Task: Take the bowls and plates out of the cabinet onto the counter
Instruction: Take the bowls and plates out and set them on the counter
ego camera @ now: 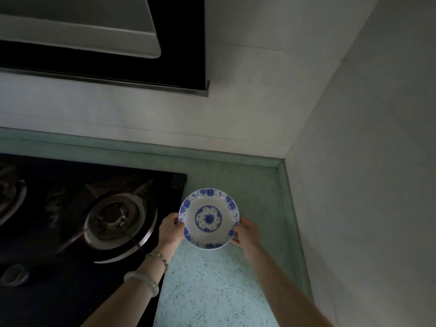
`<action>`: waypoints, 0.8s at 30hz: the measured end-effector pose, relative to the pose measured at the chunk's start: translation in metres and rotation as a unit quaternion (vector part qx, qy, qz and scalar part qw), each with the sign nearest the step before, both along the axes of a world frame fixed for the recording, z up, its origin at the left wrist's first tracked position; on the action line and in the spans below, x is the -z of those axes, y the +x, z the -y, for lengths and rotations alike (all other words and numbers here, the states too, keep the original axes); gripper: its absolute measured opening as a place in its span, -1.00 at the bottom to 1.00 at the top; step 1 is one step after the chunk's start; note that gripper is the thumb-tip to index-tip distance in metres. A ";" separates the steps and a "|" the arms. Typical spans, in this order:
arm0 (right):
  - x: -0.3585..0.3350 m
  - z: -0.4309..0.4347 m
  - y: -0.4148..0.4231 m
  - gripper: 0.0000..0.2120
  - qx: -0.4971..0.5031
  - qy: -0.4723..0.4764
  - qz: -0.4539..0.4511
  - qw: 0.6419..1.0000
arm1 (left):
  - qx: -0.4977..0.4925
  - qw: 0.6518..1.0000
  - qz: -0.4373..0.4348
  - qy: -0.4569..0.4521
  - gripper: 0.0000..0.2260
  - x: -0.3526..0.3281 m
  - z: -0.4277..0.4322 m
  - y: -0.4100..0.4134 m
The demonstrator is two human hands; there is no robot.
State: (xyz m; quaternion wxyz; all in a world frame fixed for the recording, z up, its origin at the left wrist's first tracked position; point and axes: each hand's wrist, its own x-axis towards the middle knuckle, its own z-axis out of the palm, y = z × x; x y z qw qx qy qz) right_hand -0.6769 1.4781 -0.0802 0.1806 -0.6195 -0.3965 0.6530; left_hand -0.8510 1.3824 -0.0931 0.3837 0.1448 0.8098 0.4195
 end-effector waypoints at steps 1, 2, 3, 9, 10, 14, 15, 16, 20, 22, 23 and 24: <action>0.006 0.002 0.000 -0.80 0.000 -0.006 0.010 1.000 | 0.007 0.999 -0.032 -0.023 -0.94 0.004 0.001 0.002; 0.012 0.003 0.001 -0.81 0.005 -0.009 0.018 1.000 | 0.011 0.998 -0.055 -0.042 -0.88 0.005 0.002 0.004; 0.016 0.005 0.002 -0.82 0.011 -0.008 0.027 1.000 | 0.010 0.996 -0.068 -0.050 -0.84 0.007 0.002 0.007; 0.024 0.010 0.003 -0.88 0.004 -0.017 0.042 0.999 | -0.017 0.993 -0.102 -0.053 -0.80 0.003 0.007 0.017; 0.024 0.012 0.003 -0.82 -0.001 -0.020 0.044 0.999 | -0.015 0.993 -0.104 -0.058 -0.78 0.002 0.009 0.018; 0.025 0.019 0.005 -0.83 -0.016 -0.018 0.063 0.998 | -0.029 0.992 -0.102 -0.068 -0.68 0.000 0.015 0.020; 0.024 0.021 0.004 -0.86 -0.015 -0.014 0.065 0.998 | -0.037 0.992 -0.100 -0.062 -0.66 0.000 0.016 0.020; 0.023 0.024 0.005 -0.86 -0.014 -0.012 0.068 0.998 | -0.039 0.993 -0.098 -0.059 -0.65 -0.001 0.017 0.021; 0.018 0.030 0.003 -0.80 -0.026 -0.006 0.063 0.998 | -0.035 0.992 -0.106 -0.058 -0.69 0.002 0.023 0.019; 0.017 0.033 0.003 -0.87 -0.032 -0.001 0.067 0.997 | -0.018 0.989 -0.127 -0.068 -0.70 0.006 0.026 0.017; 0.016 0.034 0.003 -0.86 -0.030 -0.003 0.068 0.997 | -0.011 0.988 -0.137 -0.072 -0.70 0.008 0.027 0.016; 0.017 0.035 0.003 -0.86 -0.029 -0.008 0.066 0.997 | -0.008 0.987 -0.146 -0.073 -0.69 0.009 0.028 0.016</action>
